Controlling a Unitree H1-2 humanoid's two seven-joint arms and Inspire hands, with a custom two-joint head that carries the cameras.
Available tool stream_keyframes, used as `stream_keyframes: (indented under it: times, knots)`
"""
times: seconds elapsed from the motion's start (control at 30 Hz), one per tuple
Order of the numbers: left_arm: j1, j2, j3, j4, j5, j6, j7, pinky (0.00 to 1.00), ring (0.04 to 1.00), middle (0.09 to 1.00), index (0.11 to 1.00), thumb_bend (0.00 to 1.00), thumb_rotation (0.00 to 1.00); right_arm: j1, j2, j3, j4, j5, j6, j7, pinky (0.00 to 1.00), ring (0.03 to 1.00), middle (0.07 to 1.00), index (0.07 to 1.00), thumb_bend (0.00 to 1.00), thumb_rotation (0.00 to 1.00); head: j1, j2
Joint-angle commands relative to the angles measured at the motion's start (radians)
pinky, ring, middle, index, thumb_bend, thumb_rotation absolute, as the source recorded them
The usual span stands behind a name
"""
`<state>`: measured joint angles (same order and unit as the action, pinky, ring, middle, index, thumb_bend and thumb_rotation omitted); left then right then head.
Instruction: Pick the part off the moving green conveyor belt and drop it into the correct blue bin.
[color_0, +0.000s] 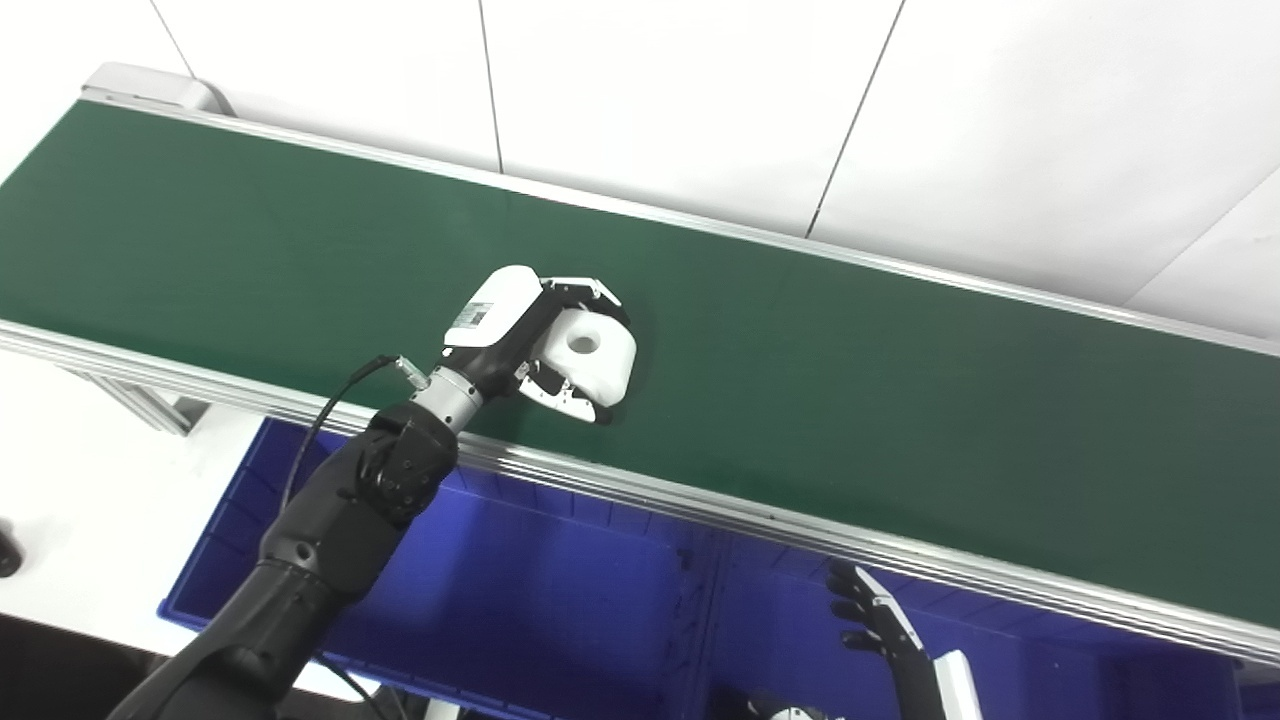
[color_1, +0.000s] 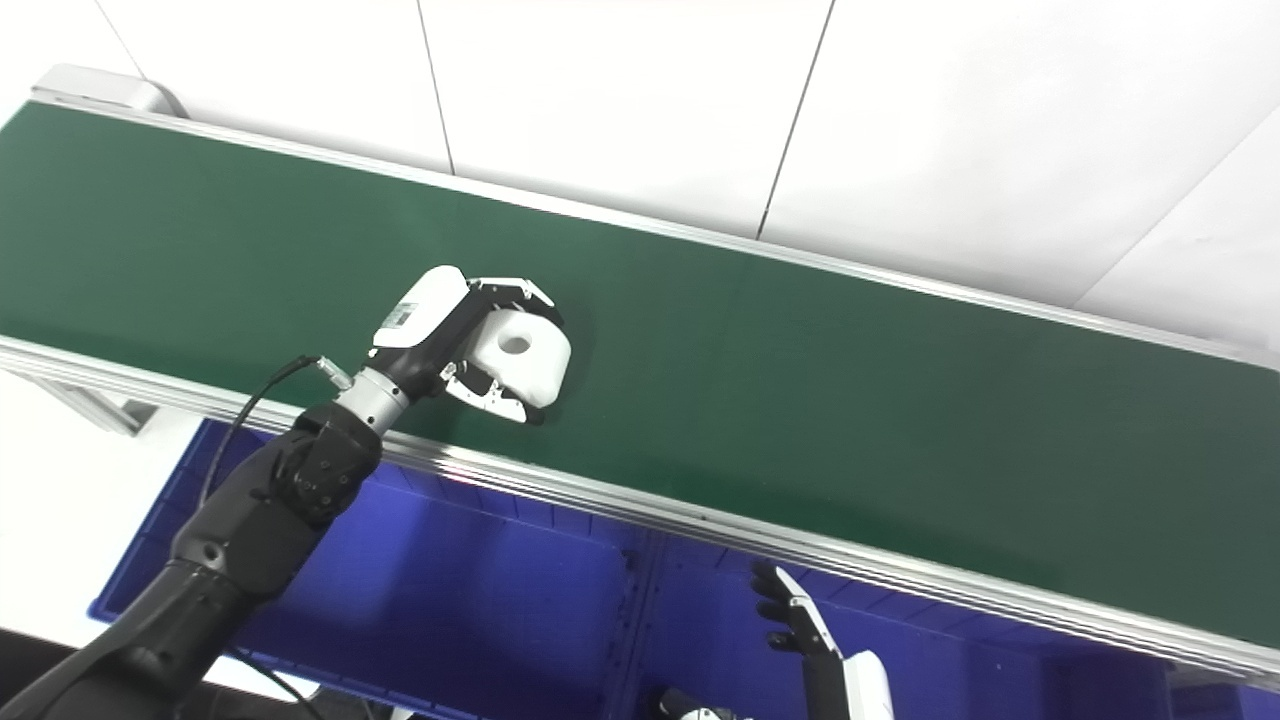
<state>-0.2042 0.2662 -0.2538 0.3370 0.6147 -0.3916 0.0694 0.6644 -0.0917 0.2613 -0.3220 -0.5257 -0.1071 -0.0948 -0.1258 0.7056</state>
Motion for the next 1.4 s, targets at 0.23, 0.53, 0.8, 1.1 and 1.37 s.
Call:
stream_keyframes:
  times: [0.23, 0.53, 0.8, 1.1, 1.37]
  knots:
    - [0.079, 0.066, 0.044, -0.242, -0.124, -0.068, -0.027, 0.39, 0.388, 0.507, 0.547, 0.49, 0.0, 0.017, 0.006, 0.008, -0.063, 0.003, -0.043, -0.009, 0.72, 0.787, 0.828, 0.862, 0.77, 0.26, -0.054, 0.043]
    - [0.257, 0.117, 0.05, -0.484, -0.326, -0.063, -0.129, 0.37, 0.401, 0.51, 0.538, 0.49, 0.0, 0.029, 0.021, 0.019, -0.116, -0.011, -0.003, 0.009, 0.73, 0.803, 0.841, 0.868, 0.76, 0.28, -0.162, 0.122]
    - [0.408, 0.086, 0.015, -0.555, -0.358, -0.043, -0.216, 0.35, 0.389, 0.495, 0.552, 0.49, 0.0, 0.032, 0.027, 0.005, -0.16, 0.005, 0.028, 0.041, 0.75, 0.815, 0.847, 0.872, 0.77, 0.33, -0.155, 0.187]
    - [0.444, 0.071, -0.044, -0.578, -0.26, 0.034, -0.306, 0.27, 0.388, 0.5, 0.515, 0.5, 0.0, 0.031, 0.027, -0.016, -0.184, 0.026, 0.056, 0.069, 0.77, 0.815, 0.839, 0.872, 0.79, 0.35, -0.14, 0.22]
    - [0.439, 0.081, -0.075, -0.585, -0.227, 0.127, -0.392, 0.18, 0.227, 0.473, 0.49, 0.52, 0.0, 0.044, 0.023, -0.023, -0.202, 0.03, 0.063, 0.081, 0.77, 0.814, 0.833, 0.87, 0.79, 0.35, -0.122, 0.225]
